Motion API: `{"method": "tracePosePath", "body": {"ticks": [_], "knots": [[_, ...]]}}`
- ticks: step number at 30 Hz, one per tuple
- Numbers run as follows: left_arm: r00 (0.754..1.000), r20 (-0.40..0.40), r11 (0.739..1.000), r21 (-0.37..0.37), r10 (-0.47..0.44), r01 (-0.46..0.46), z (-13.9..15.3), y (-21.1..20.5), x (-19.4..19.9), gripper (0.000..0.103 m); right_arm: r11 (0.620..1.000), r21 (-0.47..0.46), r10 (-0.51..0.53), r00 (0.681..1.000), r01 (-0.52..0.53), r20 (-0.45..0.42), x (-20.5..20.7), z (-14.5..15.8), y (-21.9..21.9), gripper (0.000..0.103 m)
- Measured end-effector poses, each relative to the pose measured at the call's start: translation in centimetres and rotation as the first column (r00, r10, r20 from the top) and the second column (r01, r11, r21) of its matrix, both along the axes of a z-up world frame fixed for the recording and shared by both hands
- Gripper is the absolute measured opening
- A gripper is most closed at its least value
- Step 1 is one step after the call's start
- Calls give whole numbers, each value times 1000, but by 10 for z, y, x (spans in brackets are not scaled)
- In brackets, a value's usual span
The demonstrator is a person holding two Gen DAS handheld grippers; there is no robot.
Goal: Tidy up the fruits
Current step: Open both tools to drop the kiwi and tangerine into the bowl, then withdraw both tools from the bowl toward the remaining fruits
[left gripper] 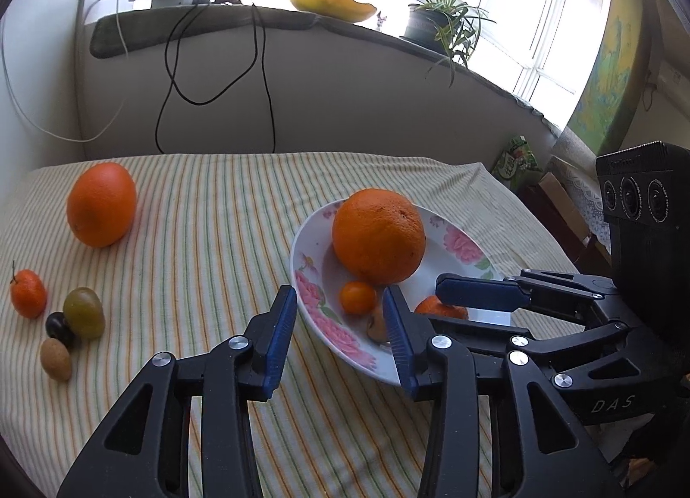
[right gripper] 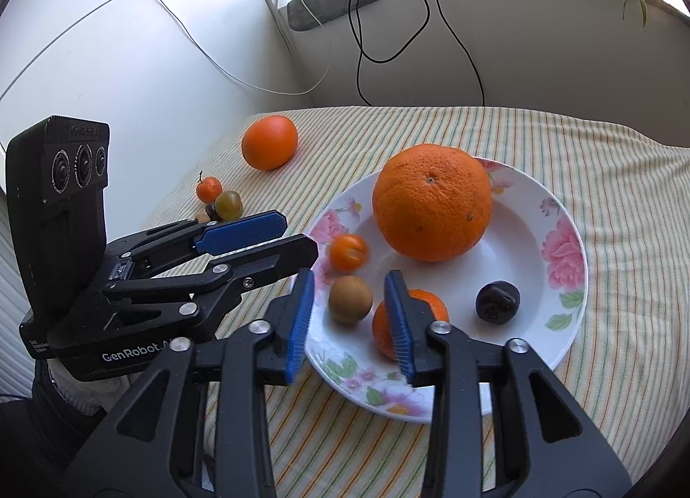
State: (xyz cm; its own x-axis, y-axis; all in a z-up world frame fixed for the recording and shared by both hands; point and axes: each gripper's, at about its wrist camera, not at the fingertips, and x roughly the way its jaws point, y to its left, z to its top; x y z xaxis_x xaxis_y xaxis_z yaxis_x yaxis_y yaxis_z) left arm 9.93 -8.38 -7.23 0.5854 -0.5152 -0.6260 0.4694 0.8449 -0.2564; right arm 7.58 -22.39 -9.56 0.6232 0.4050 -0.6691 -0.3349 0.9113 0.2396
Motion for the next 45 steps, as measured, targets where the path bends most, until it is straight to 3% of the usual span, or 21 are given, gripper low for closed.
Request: {"method": "tracePosePath", "body": {"ticks": [2, 16, 20, 27, 31, 40, 42, 45], "knots": [[1000, 1, 1000, -1, 10, -10, 1, 3, 0, 40, 1000, -13, -15, 1000, 15, 16, -2, 3, 0, 59], [999, 23, 999, 1, 37, -37, 5, 13, -6, 40, 999, -25, -30, 999, 31, 26, -4, 6, -5, 60], [998, 30, 999, 5, 50, -50, 6, 19, -7, 40, 999, -33, -40, 998, 41, 41, -4, 10, -3, 71], [996, 37, 997, 9, 82, -83, 7, 35, -10, 40, 999, -40, -27, 998, 29, 53, -2, 14, 12, 72], [994, 38, 995, 18, 102, -103, 3, 44, -12, 51, 999, -32, -24, 998, 26, 54, 2, 15, 20, 76], [988, 37, 988, 23, 151, -152, 1, 63, -15, 58, 999, -39, -6, 997, 9, 74, 6, 18, 37, 78], [986, 35, 987, 24, 160, -161, 0, 67, -15, 58, 999, -38, 4, 997, -1, 74, 7, 17, 41, 85], [983, 36, 983, 29, 181, -182, -1, 74, -16, 58, 999, -34, 12, 996, -9, 89, 7, 17, 46, 88]]}}
